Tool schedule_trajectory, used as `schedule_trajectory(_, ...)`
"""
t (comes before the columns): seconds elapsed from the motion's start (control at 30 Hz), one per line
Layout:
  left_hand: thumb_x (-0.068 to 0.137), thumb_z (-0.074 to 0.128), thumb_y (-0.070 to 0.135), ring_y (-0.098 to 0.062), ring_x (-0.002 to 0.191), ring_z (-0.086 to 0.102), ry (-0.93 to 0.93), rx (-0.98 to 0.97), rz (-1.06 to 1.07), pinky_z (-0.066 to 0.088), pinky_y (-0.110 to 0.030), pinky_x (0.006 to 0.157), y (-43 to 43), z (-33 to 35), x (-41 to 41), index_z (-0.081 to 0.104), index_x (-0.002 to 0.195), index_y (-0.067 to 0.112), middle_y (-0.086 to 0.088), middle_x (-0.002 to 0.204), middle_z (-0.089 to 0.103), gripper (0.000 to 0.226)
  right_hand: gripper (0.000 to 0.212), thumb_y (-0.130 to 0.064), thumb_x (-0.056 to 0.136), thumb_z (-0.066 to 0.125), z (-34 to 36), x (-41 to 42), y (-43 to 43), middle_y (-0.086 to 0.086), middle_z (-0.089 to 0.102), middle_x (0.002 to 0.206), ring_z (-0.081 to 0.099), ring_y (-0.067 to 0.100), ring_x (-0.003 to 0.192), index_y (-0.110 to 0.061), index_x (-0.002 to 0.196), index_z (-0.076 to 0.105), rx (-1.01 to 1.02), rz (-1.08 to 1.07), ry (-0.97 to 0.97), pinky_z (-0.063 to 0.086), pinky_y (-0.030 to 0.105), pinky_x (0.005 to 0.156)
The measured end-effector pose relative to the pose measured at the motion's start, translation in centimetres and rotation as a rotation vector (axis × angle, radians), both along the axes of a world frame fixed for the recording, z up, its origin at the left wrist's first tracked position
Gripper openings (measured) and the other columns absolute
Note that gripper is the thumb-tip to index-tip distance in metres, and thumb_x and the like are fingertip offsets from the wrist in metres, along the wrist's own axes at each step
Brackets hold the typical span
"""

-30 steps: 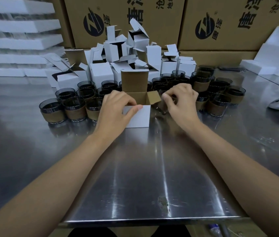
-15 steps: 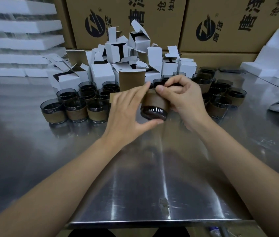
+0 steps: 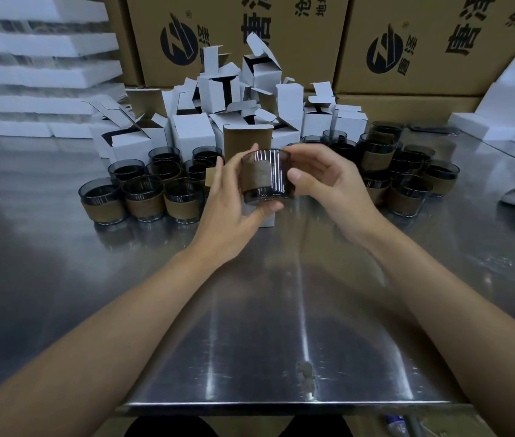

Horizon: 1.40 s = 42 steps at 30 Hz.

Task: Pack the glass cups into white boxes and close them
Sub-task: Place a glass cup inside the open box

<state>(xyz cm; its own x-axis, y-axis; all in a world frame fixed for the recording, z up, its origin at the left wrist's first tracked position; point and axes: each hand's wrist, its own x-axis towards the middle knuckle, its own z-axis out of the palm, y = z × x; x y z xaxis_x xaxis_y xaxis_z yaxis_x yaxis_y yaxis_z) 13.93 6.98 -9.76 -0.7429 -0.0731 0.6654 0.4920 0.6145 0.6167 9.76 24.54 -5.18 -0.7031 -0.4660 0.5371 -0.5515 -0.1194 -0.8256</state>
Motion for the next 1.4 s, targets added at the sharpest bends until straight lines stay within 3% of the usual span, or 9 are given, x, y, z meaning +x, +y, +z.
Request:
schedule_trajectory(0.1,0.073,0.059,0.071,-0.010,0.147,0.001,-0.047,0.027,0.045,0.009,-0.044,0.120,0.1,0.5,0.3,0.028,0.144,0.033,0.032,0.135,0.039,0.086,0.026,-0.005,0.093,0.060,0.0,0.0,0.1,-0.001,0.066,0.114,0.063,0.009,0.107,-0.016,0.117,0.060,-0.007,0.007,0.002,0.054,0.024,0.077)
schedule_trajectory(0.17,0.075,0.066,0.061,0.006,0.138,0.013,0.070,-0.055,0.075,0.010,-0.046,0.119,0.0,0.8,0.4,0.032,0.144,0.030,0.036,0.129,0.040,0.084,0.024,-0.013,0.093,0.061,-0.1,0.0,0.1,0.002,0.063,0.119,0.061,0.012,0.113,-0.020,0.116,0.061,0.022,0.015,-0.006,0.055,0.029,0.084)
schedule_trajectory(0.3,0.079,0.074,0.035,-0.019,0.120,0.046,0.299,-0.305,0.118,0.032,-0.050,0.111,0.1,0.3,-0.2,0.038,0.143,0.018,-0.009,0.126,0.052,0.076,0.027,-0.031,0.083,0.068,-0.7,0.1,-0.3,-0.003,0.046,0.118,0.051,-0.006,0.108,-0.030,0.110,0.064,0.181,-0.041,0.089,0.047,0.014,0.084)
schedule_trajectory(0.4,0.078,0.073,0.038,-0.015,0.122,0.046,0.270,-0.218,0.084,0.029,-0.027,0.109,0.1,0.3,-0.2,0.028,0.148,0.016,0.000,0.132,0.050,0.086,0.019,-0.024,0.084,0.066,-0.9,-0.2,-0.2,0.005,0.051,0.118,0.056,0.000,0.104,-0.022,0.103,0.066,0.087,0.001,0.047,0.048,0.020,0.086)
schedule_trajectory(0.57,0.078,0.076,0.034,0.001,0.127,0.039,0.208,-0.183,0.100,0.031,-0.040,0.113,-0.2,0.2,-0.2,0.038,0.145,0.014,0.006,0.137,0.050,0.080,0.025,-0.015,0.091,0.056,-1.0,-0.9,0.4,0.014,0.058,0.128,0.055,0.026,0.121,-0.013,0.116,0.058,-0.004,0.158,-0.037,0.047,0.049,0.101)
schedule_trajectory(0.7,0.074,0.082,0.023,-0.017,0.120,0.050,0.189,-0.130,0.111,0.043,-0.046,0.103,-0.4,0.4,-0.1,0.045,0.139,0.015,-0.004,0.132,0.050,0.075,0.025,-0.015,0.092,0.055,-1.1,-0.8,-0.2,0.013,0.053,0.134,0.055,0.020,0.123,-0.017,0.116,0.059,-0.029,0.078,-0.032,0.048,0.040,0.100)
schedule_trajectory(0.9,0.074,0.082,0.020,-0.025,0.114,0.053,0.213,-0.140,0.101,0.047,-0.050,0.095,-0.3,0.4,0.0,0.048,0.137,0.012,-0.006,0.127,0.046,0.072,0.014,-0.016,0.094,0.059,-1.1,-0.6,-0.3,-0.005,0.067,0.106,0.065,0.013,0.103,-0.019,0.108,0.064,-0.046,0.010,-0.106,0.055,0.032,0.083)
schedule_trajectory(1.13,0.074,0.081,0.035,-0.019,0.129,0.040,0.106,-0.139,0.205,0.037,-0.044,0.108,-0.6,0.5,-0.7,0.046,0.142,0.016,-0.004,0.137,0.046,0.079,0.006,-0.008,0.093,0.061,-0.6,-0.6,-0.1,-0.004,0.065,0.107,0.067,0.008,0.095,-0.013,0.096,0.063,-0.064,-0.097,-0.063,0.055,0.029,0.081)
schedule_trajectory(1.4,0.077,0.077,0.037,-0.020,0.124,0.041,-0.090,-0.150,0.182,0.035,-0.045,0.107,-1.5,0.0,-0.9,0.072,0.101,0.014,0.002,0.130,0.051,0.034,0.012,-0.005,0.093,0.060,-0.3,-0.6,0.4,0.009,0.051,0.122,0.059,0.016,0.105,-0.016,0.093,0.061,-0.065,-0.121,0.031,0.051,0.032,0.090)
